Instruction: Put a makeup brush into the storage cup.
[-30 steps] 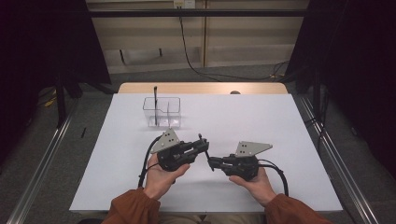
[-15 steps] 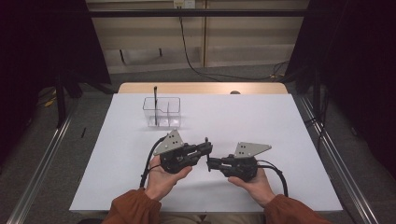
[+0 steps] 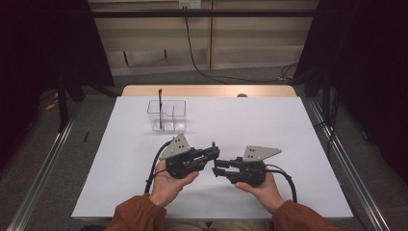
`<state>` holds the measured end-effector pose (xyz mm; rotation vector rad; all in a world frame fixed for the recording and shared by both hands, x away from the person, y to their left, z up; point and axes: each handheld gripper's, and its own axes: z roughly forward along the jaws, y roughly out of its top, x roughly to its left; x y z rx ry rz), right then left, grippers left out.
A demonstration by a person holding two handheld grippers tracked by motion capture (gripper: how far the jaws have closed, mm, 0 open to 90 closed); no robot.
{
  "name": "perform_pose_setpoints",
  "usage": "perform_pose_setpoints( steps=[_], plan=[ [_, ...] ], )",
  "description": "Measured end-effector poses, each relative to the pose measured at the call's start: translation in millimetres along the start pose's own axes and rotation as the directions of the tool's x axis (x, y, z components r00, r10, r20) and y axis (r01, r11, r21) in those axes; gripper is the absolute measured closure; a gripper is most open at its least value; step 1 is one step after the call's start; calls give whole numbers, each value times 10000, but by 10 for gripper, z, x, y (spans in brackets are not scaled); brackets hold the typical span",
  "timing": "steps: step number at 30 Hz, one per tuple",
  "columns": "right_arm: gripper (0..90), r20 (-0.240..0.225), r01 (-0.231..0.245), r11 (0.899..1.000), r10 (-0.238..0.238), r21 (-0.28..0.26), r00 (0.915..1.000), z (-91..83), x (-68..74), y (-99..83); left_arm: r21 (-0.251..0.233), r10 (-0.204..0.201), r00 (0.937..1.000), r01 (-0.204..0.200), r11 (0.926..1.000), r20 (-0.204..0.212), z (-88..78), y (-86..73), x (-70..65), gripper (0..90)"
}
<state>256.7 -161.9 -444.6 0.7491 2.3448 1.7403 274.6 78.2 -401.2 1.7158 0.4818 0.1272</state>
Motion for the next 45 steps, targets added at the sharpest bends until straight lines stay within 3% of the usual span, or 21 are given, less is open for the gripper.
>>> perform_pose_setpoints(
  steps=[12,26,37,45],
  plan=[
    [317,332,-222,9996,228,-183,9992,-19,-27,8,-126,-134,9999,134,9998,-52,-33,10,35,838],
    [101,910,-306,9983,351,-504,9952,-54,-55,32,-145,-277,9995,275,9995,-182,-78,23,79,838],
    [62,1269,19,9987,46,-511,9919,-97,-45,34,-180,-377,9990,372,9991,-257,-123,37,117,838],
    [77,1494,-141,9962,268,-854,9884,-179,-75,30,-60,-376,9990,375,9993,-228,-143,27,127,837]
  ],
)
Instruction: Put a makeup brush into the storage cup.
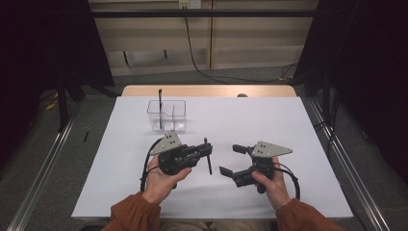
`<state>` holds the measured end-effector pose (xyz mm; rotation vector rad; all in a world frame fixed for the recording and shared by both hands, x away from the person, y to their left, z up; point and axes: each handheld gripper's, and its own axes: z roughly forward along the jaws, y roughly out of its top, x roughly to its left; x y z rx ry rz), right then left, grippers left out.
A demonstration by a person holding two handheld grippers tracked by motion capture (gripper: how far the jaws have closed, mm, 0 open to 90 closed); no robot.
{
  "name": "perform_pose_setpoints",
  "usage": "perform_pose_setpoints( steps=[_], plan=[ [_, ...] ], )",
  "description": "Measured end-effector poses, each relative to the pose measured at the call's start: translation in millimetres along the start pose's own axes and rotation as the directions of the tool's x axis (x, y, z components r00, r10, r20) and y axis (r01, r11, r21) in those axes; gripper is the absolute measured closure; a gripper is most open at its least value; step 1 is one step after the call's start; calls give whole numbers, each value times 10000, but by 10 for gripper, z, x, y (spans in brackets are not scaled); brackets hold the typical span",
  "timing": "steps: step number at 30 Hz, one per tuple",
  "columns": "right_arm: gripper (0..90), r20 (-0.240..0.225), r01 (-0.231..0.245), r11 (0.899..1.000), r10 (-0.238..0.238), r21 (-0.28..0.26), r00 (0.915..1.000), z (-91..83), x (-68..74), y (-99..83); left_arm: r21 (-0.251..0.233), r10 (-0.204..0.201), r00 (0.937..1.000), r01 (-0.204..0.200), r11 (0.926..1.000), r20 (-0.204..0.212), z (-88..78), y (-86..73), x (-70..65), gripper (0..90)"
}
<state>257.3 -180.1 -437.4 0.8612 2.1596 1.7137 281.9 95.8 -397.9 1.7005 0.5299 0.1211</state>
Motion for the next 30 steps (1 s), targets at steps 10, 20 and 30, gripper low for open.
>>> perform_pose_setpoints(
  steps=[10,20,30],
  plan=[
    [62,673,121,9998,-110,-166,9977,-172,-65,-16,23,-79,9999,79,10000,-145,-68,-9,40,837],
    [24,1553,256,9992,-205,-311,9877,-392,-128,-77,66,-220,9990,223,9997,-386,-193,-32,107,837],
    [13,2193,264,9995,-218,-176,9754,-649,-175,-161,-62,-374,9962,371,9993,-786,-419,-14,241,837]
  ],
)
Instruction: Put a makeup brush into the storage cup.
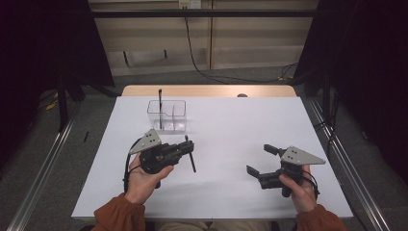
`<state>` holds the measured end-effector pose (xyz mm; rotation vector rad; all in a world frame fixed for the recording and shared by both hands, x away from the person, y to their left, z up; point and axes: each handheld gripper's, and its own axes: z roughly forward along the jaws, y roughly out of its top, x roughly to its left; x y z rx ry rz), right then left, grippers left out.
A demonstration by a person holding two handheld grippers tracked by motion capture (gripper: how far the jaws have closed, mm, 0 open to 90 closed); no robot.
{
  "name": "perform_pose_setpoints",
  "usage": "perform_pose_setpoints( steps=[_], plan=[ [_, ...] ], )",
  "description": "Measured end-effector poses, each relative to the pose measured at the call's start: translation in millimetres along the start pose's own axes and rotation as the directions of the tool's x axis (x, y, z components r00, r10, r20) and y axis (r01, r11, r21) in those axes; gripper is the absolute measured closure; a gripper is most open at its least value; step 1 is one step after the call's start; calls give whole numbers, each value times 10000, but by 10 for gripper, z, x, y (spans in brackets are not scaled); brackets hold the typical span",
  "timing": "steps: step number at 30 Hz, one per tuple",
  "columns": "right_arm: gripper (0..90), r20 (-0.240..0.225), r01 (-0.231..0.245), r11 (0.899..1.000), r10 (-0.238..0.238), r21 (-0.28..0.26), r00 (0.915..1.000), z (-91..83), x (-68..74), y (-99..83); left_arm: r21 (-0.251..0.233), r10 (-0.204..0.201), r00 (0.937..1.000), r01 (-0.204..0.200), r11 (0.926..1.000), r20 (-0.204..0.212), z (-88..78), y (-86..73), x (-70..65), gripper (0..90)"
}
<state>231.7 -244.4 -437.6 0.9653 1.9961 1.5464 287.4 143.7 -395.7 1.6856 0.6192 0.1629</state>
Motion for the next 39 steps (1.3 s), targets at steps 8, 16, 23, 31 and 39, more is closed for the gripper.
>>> perform_pose_setpoints(
  steps=[8,16,23,31,39],
  plan=[
    [5,498,-97,9998,106,-193,9987,-128,-58,-35,14,119,9995,-118,9999,-280,-138,65,106,837],
    [0,1036,-184,9989,228,-434,9944,-283,-118,-73,73,158,9971,-153,9999,-743,-251,98,254,837],
    [4,1577,-207,9985,286,-514,9871,-399,-158,-170,102,204,9943,-194,9998,-1051,-344,134,332,837],
    [6,1926,-82,9973,221,-726,9810,-465,-162,-223,-92,102,9916,-115,9999,-1287,-460,179,441,837],
    [6,1582,-53,9978,158,-665,9873,-451,-169,-242,-104,-13,9863,-5,9999,-1651,-540,240,593,837]
  ],
)
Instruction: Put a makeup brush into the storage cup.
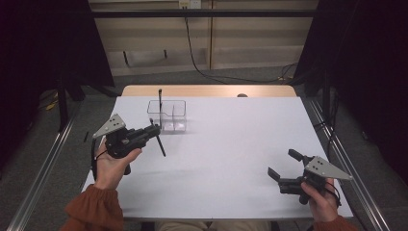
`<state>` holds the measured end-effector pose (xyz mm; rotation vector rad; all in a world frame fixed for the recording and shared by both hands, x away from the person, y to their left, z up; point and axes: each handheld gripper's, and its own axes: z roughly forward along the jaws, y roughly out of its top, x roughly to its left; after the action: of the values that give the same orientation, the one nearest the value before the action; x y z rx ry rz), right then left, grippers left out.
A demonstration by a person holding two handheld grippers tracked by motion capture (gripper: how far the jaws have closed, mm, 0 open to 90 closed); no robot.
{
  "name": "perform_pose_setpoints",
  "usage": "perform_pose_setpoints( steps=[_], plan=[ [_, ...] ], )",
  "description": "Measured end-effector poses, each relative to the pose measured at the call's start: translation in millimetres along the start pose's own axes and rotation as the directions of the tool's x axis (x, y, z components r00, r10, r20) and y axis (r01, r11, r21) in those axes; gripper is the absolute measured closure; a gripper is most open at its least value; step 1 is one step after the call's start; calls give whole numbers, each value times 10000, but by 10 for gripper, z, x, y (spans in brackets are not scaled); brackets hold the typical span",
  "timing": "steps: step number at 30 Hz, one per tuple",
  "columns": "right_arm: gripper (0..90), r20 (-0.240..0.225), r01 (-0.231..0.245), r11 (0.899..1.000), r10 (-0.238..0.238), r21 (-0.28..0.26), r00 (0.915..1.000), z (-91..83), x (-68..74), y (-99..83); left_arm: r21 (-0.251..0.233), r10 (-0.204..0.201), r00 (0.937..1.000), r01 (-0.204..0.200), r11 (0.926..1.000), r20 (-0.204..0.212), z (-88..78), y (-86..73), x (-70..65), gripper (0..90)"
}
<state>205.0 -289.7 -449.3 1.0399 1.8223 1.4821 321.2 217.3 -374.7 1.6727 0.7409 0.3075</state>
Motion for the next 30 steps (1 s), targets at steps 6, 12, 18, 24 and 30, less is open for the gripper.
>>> perform_pose_setpoints(
  steps=[6,12,18,24,30],
  plan=[
    [3,125,-89,9999,90,-72,9999,-17,12,0,-23,-62,9996,62,10000,-266,5,30,86,837],
    [0,153,-183,9997,185,-160,9997,-19,19,4,84,25,9988,-21,10000,-494,33,96,149,837],
    [0,178,-124,9998,126,-127,9998,-6,18,0,-214,44,9976,-59,9998,-696,-4,204,196,837],
    [0,166,-166,9998,168,-93,9997,9,14,-4,-326,100,9960,-129,9994,-887,28,313,257,837],
    [0,131,-166,9998,166,-65,9998,10,18,-6,-272,364,9943,-393,9989,-1001,113,439,306,837]
  ],
)
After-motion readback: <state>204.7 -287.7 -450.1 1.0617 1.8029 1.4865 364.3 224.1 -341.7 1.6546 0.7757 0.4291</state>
